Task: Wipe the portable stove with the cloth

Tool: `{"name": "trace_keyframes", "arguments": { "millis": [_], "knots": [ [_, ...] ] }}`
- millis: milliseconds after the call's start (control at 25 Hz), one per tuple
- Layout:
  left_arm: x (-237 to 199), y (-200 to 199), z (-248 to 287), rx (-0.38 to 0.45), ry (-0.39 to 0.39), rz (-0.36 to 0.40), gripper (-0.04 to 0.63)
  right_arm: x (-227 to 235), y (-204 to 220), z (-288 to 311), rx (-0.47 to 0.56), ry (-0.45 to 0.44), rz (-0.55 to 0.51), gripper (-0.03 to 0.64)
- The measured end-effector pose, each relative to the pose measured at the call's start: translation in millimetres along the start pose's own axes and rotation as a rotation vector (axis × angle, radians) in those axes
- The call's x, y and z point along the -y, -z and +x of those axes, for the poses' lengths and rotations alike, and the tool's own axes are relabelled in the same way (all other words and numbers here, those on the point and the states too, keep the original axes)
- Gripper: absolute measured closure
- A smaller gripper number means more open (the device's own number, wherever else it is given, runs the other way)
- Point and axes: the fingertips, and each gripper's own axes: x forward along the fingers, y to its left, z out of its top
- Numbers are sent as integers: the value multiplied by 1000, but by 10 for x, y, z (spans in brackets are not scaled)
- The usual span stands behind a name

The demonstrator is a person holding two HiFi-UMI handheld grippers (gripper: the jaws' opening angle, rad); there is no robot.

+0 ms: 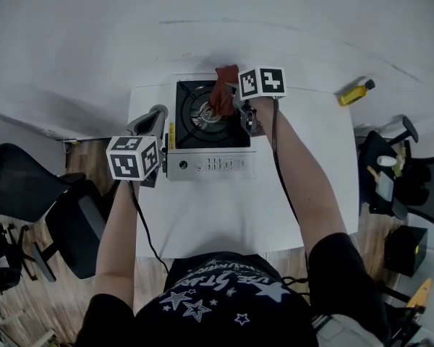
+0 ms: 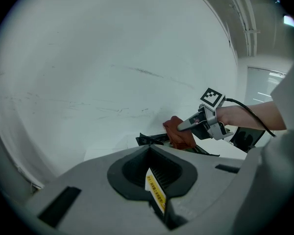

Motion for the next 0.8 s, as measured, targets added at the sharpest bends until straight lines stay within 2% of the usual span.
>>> {"name": "trace_keyframes", "arguments": {
  "millis": [200, 520, 640, 800],
  "knots": [
    [179, -47, 152, -8, 20, 10, 589, 264, 16, -192, 34, 3, 64, 554],
    [510, -39, 321, -36, 77, 61, 589, 570, 156, -415, 40, 39, 108, 554],
    [520, -65, 324, -28, 71, 73, 589, 609, 202, -474, 38, 37, 144, 554],
    [390, -121, 200, -6, 49, 63, 589, 469, 144, -582, 53, 21, 130, 554]
  ]
}}
